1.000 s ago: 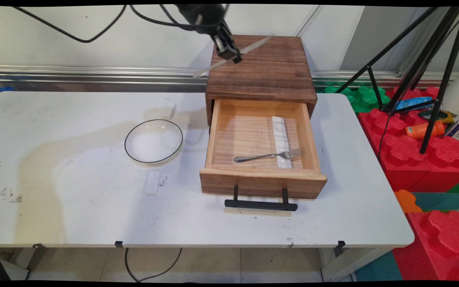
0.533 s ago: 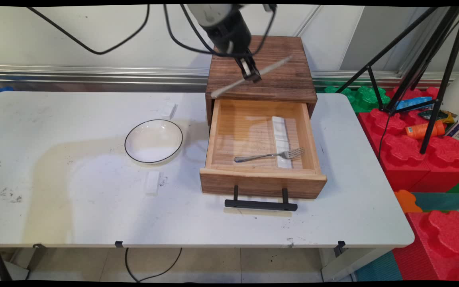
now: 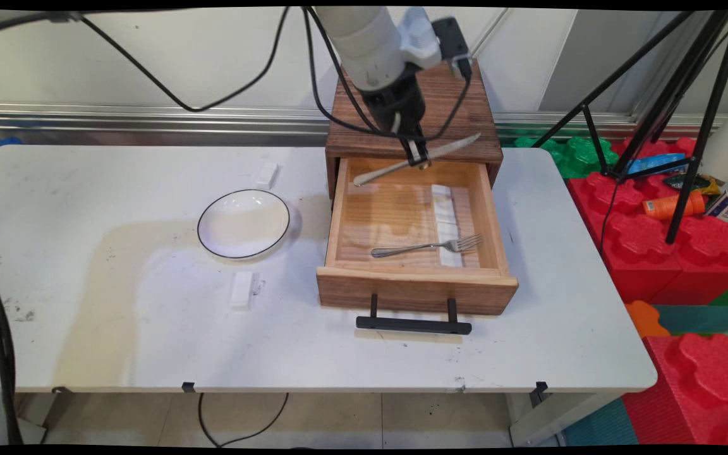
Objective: Place the picked object into the drawer
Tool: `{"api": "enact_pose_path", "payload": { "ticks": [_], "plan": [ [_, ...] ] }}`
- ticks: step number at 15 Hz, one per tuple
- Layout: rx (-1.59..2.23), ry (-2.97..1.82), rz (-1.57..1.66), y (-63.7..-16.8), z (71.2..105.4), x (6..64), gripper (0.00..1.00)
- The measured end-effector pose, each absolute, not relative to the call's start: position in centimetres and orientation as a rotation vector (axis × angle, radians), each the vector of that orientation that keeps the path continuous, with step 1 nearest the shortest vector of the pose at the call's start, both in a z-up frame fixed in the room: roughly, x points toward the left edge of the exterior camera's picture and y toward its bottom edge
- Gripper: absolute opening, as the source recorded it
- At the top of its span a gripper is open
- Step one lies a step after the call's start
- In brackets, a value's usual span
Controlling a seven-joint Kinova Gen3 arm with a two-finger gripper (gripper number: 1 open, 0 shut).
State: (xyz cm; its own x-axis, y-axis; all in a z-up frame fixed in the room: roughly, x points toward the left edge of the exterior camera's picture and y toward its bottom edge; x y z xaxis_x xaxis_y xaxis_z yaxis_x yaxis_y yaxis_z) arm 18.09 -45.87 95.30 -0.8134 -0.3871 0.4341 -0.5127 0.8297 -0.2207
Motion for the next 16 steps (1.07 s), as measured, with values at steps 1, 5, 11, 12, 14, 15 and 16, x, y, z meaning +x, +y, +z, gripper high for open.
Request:
{"api": "enact_pose_path", "payload": {
  "ticks": [1, 5, 11, 12, 14, 15, 16],
  "plan": [
    [0.669, -2.645, 0.463, -46.2, 94.6, 17.7, 0.0],
    [0.651, -2.675, 0.449, -47.8, 91.9, 16.3, 0.0],
    [0.651, -2.714, 0.425, -50.0, 88.1, 15.4, 0.0],
    [0.651, -2.72, 0.421, -50.2, 87.7, 15.3, 0.0],
    [0.652, -2.733, 0.414, -50.7, 86.6, 15.2, 0.0],
    [0.651, -2.739, 0.411, -50.9, 86.2, 15.1, 0.0],
    [0.65, -2.744, 0.407, -51.0, 85.8, 15.1, 0.0]
  ]
}}
